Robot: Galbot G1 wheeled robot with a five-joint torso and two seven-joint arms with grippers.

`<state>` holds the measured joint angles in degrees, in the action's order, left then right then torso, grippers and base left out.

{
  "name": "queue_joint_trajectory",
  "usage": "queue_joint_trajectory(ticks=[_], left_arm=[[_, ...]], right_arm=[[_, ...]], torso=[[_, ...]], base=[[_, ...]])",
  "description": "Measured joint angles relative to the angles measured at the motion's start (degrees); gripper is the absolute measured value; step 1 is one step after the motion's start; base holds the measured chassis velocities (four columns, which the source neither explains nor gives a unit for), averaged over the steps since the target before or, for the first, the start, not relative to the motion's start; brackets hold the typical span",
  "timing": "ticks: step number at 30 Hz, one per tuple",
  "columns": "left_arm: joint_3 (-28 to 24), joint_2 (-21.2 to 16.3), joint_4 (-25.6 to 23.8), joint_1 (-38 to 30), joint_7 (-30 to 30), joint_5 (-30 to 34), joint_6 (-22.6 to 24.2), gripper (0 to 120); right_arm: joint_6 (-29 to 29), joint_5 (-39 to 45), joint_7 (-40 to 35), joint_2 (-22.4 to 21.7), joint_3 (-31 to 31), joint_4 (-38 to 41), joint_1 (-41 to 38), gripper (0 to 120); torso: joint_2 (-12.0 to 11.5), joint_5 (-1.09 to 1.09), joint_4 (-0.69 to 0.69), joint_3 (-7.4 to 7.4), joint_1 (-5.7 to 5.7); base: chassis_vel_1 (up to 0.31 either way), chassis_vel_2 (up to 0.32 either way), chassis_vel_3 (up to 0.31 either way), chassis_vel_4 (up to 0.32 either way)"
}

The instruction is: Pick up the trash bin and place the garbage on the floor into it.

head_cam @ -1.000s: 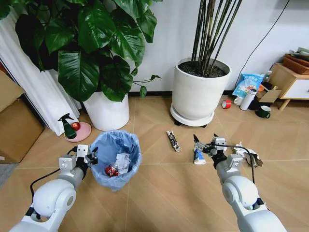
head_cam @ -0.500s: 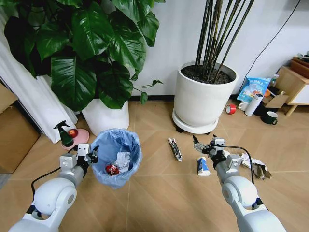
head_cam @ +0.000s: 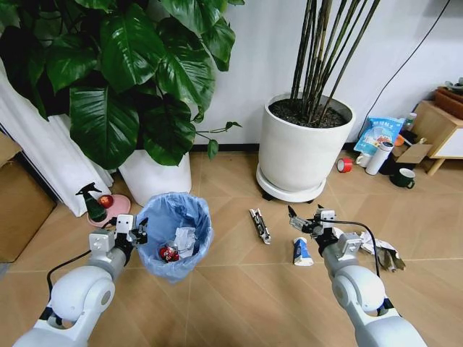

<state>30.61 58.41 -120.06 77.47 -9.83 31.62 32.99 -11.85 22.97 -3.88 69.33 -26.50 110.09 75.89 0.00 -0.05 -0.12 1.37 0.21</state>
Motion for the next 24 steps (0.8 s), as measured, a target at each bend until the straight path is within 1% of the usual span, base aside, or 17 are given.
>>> queue_joint_trajectory(ticks=[2, 4, 7, 8, 10, 12, 13, 15, 16, 20, 21, 24], left_arm=[[0.0, 0.0, -0.1, 0.0, 0.0, 0.0, 0.0, 0], [0.0, 0.0, -0.3, 0.1, 0.0, 0.0, -0.1, 0], [0.0, -0.1, -0.5, 0.2, 0.0, 0.0, -0.1, 0], [0.0, -0.1, -0.6, 0.2, 0.0, 0.0, -0.1, 0], [0.0, -0.1, -0.6, 0.3, 0.0, 0.0, -0.1, 0], [0.0, -0.1, -0.7, 0.4, -0.1, 0.0, -0.1, 0], [0.0, 0.0, -0.8, 0.4, -0.1, 0.0, -0.1, 0], [0.0, 0.0, -0.9, 0.5, -0.1, 0.0, -0.1, 0], [0.0, 0.1, -1.0, 0.6, -0.1, 0.0, -0.1, 0], [-0.1, 0.2, -1.1, 0.7, -0.1, 0.0, -0.2, 0], [-0.1, 0.2, -1.2, 0.7, -0.2, -0.1, -0.2, 0], [-0.1, 0.2, -1.3, 0.8, -0.3, -0.1, -0.2, 0]], right_arm=[[0.1, -0.1, 0.0, 0.0, 0.0, 0.0, 0.2, 100], [0.3, -0.3, 0.2, 0.1, 0.0, 0.1, 0.5, 100], [0.5, -0.4, 0.3, 0.1, 0.0, 0.1, 0.7, 100], [0.5, -0.5, 0.3, 0.1, 0.0, 0.1, 0.8, 100], [0.6, -0.7, 0.3, 0.2, 0.0, 0.2, 0.8, 100], [0.7, -0.8, 0.4, 0.2, 0.0, 0.2, 0.9, 100], [0.9, -1.1, 0.5, 0.2, 0.0, 0.2, 0.9, 100], [1.0, -1.4, 0.6, 0.1, 0.0, 0.1, 0.9, 100], [1.1, -1.6, 0.8, 0.1, 0.0, 0.0, 0.9, 100], [1.8, -2.4, 1.1, -0.1, 0.0, -0.4, 1.0, 100], [1.9, -2.7, 1.2, -0.1, 0.0, -0.5, 1.0, 100], [1.9, -2.8, 1.2, -0.1, 0.1, -0.5, 1.0, 100]], torso=[[0.0, 0.04, -0.01, 0.0, 0.0], [0.0, -0.01, -0.02, 0.0, 0.0], [0.0, 0.04, -0.01, 0.0, 0.0], [0.0, 0.0, -0.01, 0.01, 0.01], [0.0, -0.01, -0.01, 0.0, 0.0], [0.0, 0.04, -0.03, 0.01, 0.01], [0.0, 0.0, -0.01, 0.0, 0.0], [0.0, -0.01, -0.02, 0.01, 0.0], [0.0, 0.04, -0.02, 0.01, 0.01], [0.0, 0.01, -0.05, 0.01, 0.0], [0.0, 0.02, -0.02, 0.0, 0.0], [0.0, -0.01, 0.0, 0.0, 0.0]], base=[[-0.169, -0.157, 0.167, 0.147], [-0.215, -0.196, 0.188, 0.154], [-0.216, -0.217, 0.217, 0.194], [-0.226, -0.231, 0.247, 0.227], [-0.267, -0.234, 0.247, 0.251], [-0.243, -0.238, 0.252, 0.249], [-0.224, -0.265, 0.256, 0.27], [-0.224, -0.248, 0.226, 0.27], [-0.205, -0.248, 0.185, 0.235], [-0.136, -0.149, 0.146, 0.065], [-0.005, -0.031, 0.07, -0.014], [-0.004, 0.036, 0.034, -0.031]])
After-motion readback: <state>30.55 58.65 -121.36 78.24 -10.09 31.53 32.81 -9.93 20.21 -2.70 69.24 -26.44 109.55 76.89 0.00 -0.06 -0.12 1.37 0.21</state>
